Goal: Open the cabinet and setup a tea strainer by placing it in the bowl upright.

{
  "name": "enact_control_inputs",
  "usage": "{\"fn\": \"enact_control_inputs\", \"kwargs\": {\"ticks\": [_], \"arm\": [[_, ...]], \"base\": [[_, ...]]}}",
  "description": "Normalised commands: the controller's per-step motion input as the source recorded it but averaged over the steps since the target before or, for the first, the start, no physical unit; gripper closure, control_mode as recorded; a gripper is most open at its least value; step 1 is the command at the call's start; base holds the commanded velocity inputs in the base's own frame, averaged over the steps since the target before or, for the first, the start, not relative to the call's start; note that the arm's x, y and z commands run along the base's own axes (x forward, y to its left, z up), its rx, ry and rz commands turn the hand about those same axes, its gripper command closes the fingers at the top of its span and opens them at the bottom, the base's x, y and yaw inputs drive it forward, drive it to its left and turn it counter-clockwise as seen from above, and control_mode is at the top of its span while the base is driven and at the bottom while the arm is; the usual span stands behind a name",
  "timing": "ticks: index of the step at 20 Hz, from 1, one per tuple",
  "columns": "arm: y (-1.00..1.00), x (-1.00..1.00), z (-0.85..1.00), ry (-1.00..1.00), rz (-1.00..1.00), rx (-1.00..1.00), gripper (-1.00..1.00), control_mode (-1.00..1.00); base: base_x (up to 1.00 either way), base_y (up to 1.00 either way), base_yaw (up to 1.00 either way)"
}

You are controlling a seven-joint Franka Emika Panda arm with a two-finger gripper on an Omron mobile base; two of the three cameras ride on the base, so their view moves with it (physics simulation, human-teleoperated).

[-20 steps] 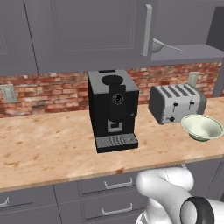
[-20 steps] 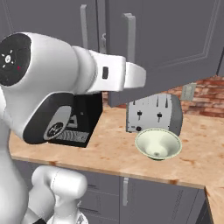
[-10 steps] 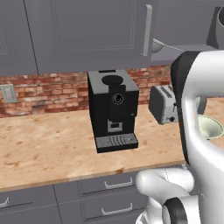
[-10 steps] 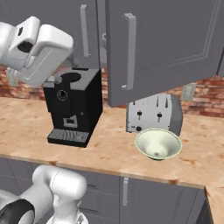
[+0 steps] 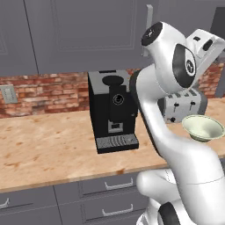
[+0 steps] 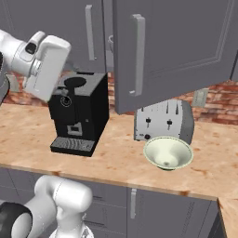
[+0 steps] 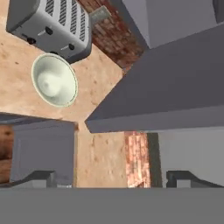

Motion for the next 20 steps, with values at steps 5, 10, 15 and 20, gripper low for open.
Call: {"fn": "enact_control_inputs", "kwargs": {"ticks": [5, 10, 15, 20], "arm": [[-0.14, 1.00, -0.16, 0.42, -0.04, -0.16, -1.00, -1.00], [-0.68, 0.85, 0.00, 0.40, -0.06, -0.08, -1.00, -1.00], [-0.80, 0.49, 0.02, 0.33, -0.11, -0.02, -1.00, -1.00], [-0.88, 0.19, 0.01, 0.26, -0.14, 0.00, -1.00, -1.00]], "base": [[0.00, 0.00, 0.00], [0.00, 0.00, 0.00], [0.00, 0.00, 0.00], [0.00, 0.00, 0.00]]}}
